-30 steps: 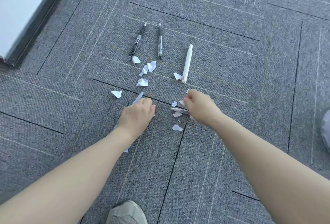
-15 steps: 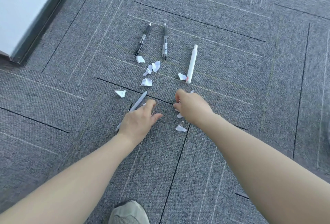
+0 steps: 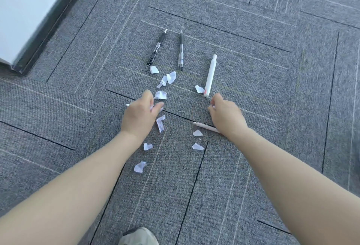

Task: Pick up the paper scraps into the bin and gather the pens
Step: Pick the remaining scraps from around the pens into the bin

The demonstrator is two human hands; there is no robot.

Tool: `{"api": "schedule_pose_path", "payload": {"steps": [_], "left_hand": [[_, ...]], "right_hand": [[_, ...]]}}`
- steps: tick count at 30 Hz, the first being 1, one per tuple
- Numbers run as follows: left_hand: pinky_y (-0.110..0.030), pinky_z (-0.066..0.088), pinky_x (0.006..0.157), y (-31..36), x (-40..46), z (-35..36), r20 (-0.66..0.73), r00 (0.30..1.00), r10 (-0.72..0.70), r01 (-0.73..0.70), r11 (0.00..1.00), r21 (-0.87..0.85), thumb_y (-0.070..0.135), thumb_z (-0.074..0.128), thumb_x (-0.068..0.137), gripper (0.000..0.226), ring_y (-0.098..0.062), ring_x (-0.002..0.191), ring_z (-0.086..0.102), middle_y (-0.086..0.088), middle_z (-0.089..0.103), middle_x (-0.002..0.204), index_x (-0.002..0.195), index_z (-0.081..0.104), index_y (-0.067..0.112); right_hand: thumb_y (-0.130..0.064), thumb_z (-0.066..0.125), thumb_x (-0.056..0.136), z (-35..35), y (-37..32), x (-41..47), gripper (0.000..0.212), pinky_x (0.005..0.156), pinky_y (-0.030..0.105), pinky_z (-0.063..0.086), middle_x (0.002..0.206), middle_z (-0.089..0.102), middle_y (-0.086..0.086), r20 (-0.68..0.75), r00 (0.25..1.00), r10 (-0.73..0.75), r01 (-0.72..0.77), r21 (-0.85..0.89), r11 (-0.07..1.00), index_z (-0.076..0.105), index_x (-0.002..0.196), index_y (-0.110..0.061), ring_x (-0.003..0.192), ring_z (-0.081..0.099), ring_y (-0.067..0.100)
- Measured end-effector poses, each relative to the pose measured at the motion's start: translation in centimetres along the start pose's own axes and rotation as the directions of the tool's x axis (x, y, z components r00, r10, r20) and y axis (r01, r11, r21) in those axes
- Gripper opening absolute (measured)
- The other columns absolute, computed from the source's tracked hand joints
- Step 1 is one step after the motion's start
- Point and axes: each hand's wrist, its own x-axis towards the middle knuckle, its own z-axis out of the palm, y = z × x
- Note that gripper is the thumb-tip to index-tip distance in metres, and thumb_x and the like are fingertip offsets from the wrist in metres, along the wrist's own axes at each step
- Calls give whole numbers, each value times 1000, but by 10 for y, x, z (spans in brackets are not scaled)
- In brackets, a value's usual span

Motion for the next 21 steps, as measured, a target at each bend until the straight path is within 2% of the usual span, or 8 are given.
{"api": "schedule_pose_path", "payload": {"steps": [3, 5, 7, 10, 12, 15, 18, 21], "left_hand": [[-32, 32, 48, 7, 21, -1, 98, 992, -83, 78, 995, 54, 40, 57, 91, 34, -27, 56, 50, 1, 46, 59, 106, 42, 13], [-34, 39, 55, 9, 30, 0, 174, 981, -87, 66, 991, 120, 45, 54, 91, 40, -30, 68, 57, -2, 55, 72, 115, 41, 15], [-35, 40, 56, 8, 38, 5, 208, 977, -42, -3, 977, 213, 48, 49, 93, 37, -32, 74, 61, -7, 61, 81, 108, 44, 14], [-32, 35, 52, 4, 39, 12, 224, 972, 72, -146, 932, 332, 42, 37, 99, 32, -32, 70, 63, -8, 59, 76, 84, 42, 14], [-31, 30, 51, -1, 36, 12, 210, 973, 93, -152, 947, 284, 33, 38, 100, 30, -32, 65, 60, -4, 46, 68, 76, 39, 15], [-30, 23, 50, -6, 45, 7, 85, 994, 64, -76, 985, 156, 20, 44, 97, 26, -31, 58, 50, 3, 33, 61, 73, 38, 12], [-31, 25, 48, 0, 63, 5, 57, 998, 26, -33, 993, 114, 21, 42, 98, 14, -28, 56, 44, -3, 47, 65, 96, 42, 7], [-32, 34, 50, 10, 77, 10, 124, 991, 49, -74, 976, 206, 41, 39, 99, 33, -31, 64, 58, -10, 62, 83, 115, 38, 12]], "right_hand": [[-20, 39, 102, -1, -1, 3, 15, 53, 41, 51, 70, 58, 9, 61, 997, -51, 59, -123, 991, 47, 102, -8, 58, 53, 24], [-21, 39, 102, -4, -6, 4, 15, 48, 34, 41, 70, 54, 5, 78, 994, -73, 76, -38, 996, 47, 101, -9, 57, 50, 20], [-22, 39, 102, -7, -18, 6, 13, 45, 31, 33, 70, 53, 3, 17, 995, -96, 95, 59, 994, 46, 101, -10, 58, 50, 21], [-17, 41, 100, -10, -37, 22, 13, 49, 32, 38, 75, 58, 10, -111, 988, -104, 112, 68, 991, 48, 101, -6, 62, 54, 29], [-7, 42, 97, -8, -47, 38, 7, 49, 33, 40, 78, 57, 16, -122, 989, -81, 78, -25, 997, 47, 100, -4, 59, 53, 30], [-1, 44, 95, -2, -59, 53, 6, 43, 34, 35, 73, 49, 15, -78, 997, -9, -2, -148, 989, 39, 94, -5, 53, 48, 28], [-15, 51, 98, 5, -64, 54, 20, 45, 36, 39, 76, 60, 16, -87, 996, 19, -33, -161, 986, 31, 95, -11, 59, 53, 32], [-5, 48, 96, 8, -67, 52, 14, 48, 38, 41, 87, 66, 20, -68, 998, -10, -9, -273, 962, 39, 108, -7, 73, 66, 38]]}}
